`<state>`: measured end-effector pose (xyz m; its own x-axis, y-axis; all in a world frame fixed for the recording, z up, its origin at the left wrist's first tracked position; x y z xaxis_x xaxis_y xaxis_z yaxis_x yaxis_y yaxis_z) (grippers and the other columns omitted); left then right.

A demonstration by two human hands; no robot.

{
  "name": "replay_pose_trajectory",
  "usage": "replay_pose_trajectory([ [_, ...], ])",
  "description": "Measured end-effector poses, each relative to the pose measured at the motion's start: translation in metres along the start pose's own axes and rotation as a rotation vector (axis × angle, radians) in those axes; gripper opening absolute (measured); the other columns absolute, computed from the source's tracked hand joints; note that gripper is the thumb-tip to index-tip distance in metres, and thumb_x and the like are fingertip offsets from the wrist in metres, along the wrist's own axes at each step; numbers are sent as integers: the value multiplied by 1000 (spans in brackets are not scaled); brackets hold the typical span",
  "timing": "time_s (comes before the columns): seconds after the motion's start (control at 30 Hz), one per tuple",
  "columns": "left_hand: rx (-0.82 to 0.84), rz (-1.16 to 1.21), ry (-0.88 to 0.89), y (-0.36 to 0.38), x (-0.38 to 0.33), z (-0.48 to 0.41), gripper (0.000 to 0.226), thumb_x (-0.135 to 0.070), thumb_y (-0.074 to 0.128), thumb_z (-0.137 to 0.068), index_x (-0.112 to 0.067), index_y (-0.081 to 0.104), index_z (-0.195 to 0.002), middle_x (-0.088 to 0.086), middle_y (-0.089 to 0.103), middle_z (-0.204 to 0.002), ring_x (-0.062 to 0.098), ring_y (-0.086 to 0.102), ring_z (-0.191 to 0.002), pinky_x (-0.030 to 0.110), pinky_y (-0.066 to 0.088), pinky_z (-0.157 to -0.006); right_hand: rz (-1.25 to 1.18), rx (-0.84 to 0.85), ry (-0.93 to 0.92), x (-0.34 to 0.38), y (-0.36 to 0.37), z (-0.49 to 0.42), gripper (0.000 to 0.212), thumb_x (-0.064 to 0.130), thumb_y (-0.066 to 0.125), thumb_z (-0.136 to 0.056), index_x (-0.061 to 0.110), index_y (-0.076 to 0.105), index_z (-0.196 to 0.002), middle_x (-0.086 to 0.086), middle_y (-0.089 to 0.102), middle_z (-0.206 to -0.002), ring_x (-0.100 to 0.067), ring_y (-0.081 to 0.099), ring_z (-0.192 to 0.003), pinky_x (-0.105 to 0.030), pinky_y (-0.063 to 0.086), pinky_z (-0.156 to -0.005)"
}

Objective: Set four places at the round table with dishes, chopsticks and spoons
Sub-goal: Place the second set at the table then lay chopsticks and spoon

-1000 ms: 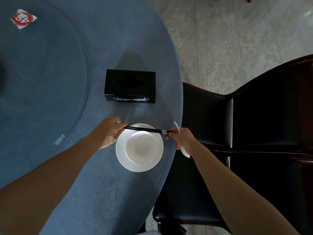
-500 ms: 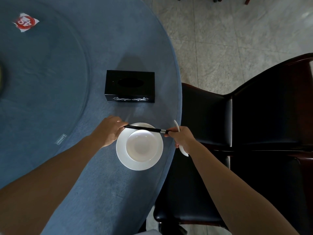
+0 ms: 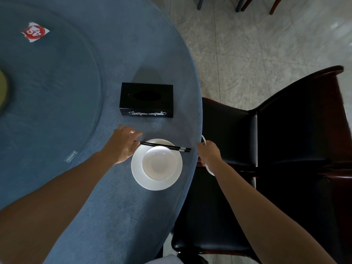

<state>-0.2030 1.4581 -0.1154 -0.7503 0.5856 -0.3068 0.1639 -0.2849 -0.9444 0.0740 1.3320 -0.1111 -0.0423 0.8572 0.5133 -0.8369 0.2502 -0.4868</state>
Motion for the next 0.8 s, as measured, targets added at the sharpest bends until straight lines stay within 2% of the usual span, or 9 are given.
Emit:
replay_pose_trajectory([
  [0.1,-132,41,2,-17,-15,-2,28,-10,72,-87,-2,71,-113,24,66,-104,46,56,-98,53,45,-88,-198,26,75,12,-4,15,31,37,51,-99,11,61,-85,-5,59,-72,-14,51,-54,-28,48,-52],
  [0.2,-155,351,-73,-34,-45,-2,18,-18,66,-92,-5,72,-103,9,70,-90,28,64,-82,38,50,-81,-506,163,143,30,0,37,36,37,56,-99,5,65,-84,-9,63,-71,-19,58,-63,-37,56,-63],
  [0.3,82,699,-258,-40,-77,5,30,-46,66,-88,-19,72,-102,-12,70,-86,8,67,-75,26,51,-69,-602,208,114,47,5,56,36,34,55,-100,4,67,-85,-11,68,-82,-24,65,-78,-41,56,-72],
  [0.4,252,844,-294,-39,-100,16,53,-61,71,-71,-25,67,-110,-11,72,-100,15,72,-85,33,56,-75,-592,275,116,58,10,72,38,37,52,-101,4,69,-91,-13,70,-93,-27,69,-85,-37,55,-63],
  [0.47,268,749,-245,-37,-106,23,53,-56,78,-69,-29,66,-113,-16,70,-104,6,70,-85,25,52,-75,-575,305,124,59,12,79,40,38,52,-101,3,69,-96,-14,70,-97,-28,69,-86,-37,55,-59],
  [0.57,232,689,-187,-32,-107,31,34,-33,80,-77,-33,68,-109,-15,69,-102,-6,63,-76,9,42,-66,-561,356,122,55,12,83,36,32,56,-100,-2,69,-97,-16,71,-94,-28,71,-84,-37,59,-58],
  [0.67,276,656,-211,-25,-106,39,31,-24,70,-86,-26,69,-118,-10,69,-97,7,65,-81,20,47,-69,-573,421,115,50,13,85,20,13,63,-96,-6,66,-91,-19,67,-90,-28,71,-86,-36,63,-63],
  [0.73,294,700,-246,-21,-104,42,24,-16,60,-92,-19,71,-113,0,71,-100,21,70,-86,33,55,-76,-530,467,78,48,16,83,15,2,68,-90,-9,65,-101,-20,67,-100,-29,71,-93,-32,63,-66],
  [0.8,291,715,-264,-17,-101,45,21,-13,52,-96,-18,71,-102,3,72,-95,19,74,-79,28,55,-73,-448,499,0,45,20,79,23,-3,71,-86,-8,65,-109,-21,69,-110,-30,73,-96,-30,63,-73],
])
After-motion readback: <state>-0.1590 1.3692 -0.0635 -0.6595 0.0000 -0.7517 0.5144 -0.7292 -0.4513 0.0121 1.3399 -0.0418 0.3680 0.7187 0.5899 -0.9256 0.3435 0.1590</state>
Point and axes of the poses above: each hand's wrist, its own z-axis away from the middle knuckle, its own y-axis out of the palm, x = y × z, the point moved 2 cm from there along -z, towards the middle knuckle
